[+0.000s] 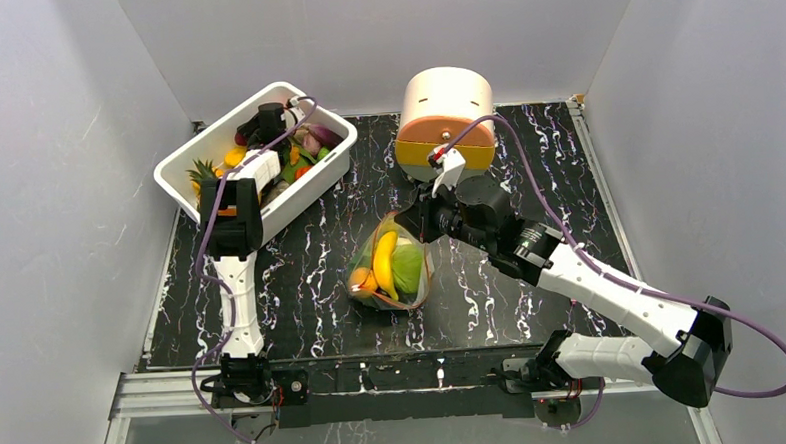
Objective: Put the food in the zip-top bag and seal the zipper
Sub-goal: Pick up the fake vegetable from the bin, then place the fake vegetable in the zipper food storage bag, then zip the zipper food storage bag at the center of the board.
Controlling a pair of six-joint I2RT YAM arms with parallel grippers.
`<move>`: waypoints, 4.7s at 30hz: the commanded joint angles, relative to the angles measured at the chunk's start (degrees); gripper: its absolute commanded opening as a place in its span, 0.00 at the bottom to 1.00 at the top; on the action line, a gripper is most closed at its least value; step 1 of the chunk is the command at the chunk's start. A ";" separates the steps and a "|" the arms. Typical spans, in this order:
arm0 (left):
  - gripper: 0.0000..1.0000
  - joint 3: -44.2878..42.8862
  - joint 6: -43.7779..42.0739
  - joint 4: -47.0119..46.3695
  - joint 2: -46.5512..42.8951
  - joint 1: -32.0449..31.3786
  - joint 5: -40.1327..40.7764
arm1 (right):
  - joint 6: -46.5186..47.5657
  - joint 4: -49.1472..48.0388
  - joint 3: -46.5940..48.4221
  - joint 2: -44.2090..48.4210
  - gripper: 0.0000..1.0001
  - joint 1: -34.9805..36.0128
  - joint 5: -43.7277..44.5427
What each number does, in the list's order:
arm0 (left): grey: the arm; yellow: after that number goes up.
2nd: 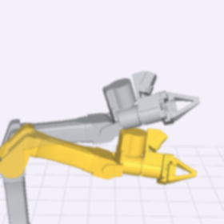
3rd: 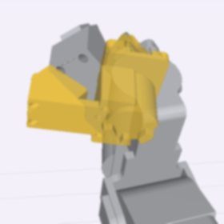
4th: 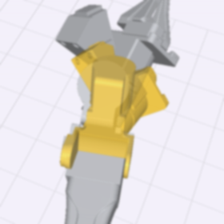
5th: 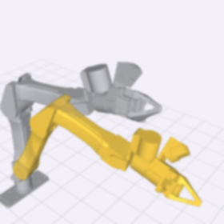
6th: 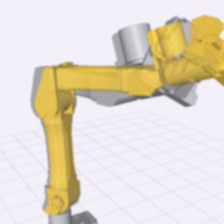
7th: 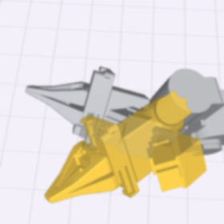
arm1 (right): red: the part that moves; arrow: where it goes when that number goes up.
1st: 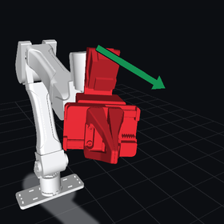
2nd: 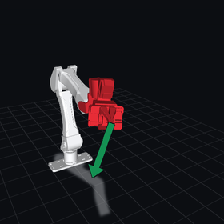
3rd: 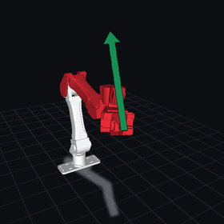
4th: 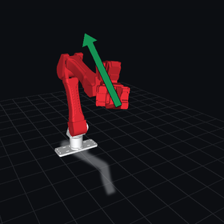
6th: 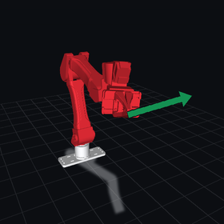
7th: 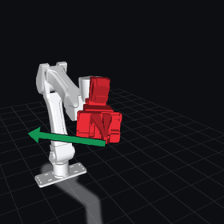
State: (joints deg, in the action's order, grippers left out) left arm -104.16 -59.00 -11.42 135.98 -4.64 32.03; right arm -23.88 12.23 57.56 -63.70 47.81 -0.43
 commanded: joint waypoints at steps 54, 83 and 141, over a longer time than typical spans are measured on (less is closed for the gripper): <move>0.24 34.00 82.56 26.32 -73.71 -3.07 -85.45 | -6.79 -6.61 9.51 -13.43 0.00 -3.07 11.17; 0.31 55.36 68.34 8.23 -78.03 -19.27 -85.01 | -9.52 -7.65 9.06 -11.80 0.00 -3.78 9.07; 0.35 70.11 29.74 15.11 -92.02 -21.37 -75.96 | 1.67 -8.86 6.87 -9.72 0.00 -7.18 -1.45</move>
State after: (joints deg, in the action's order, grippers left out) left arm -34.65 -26.85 7.25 45.54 -25.74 -40.14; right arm -23.81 8.34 64.58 -75.99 41.12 -0.36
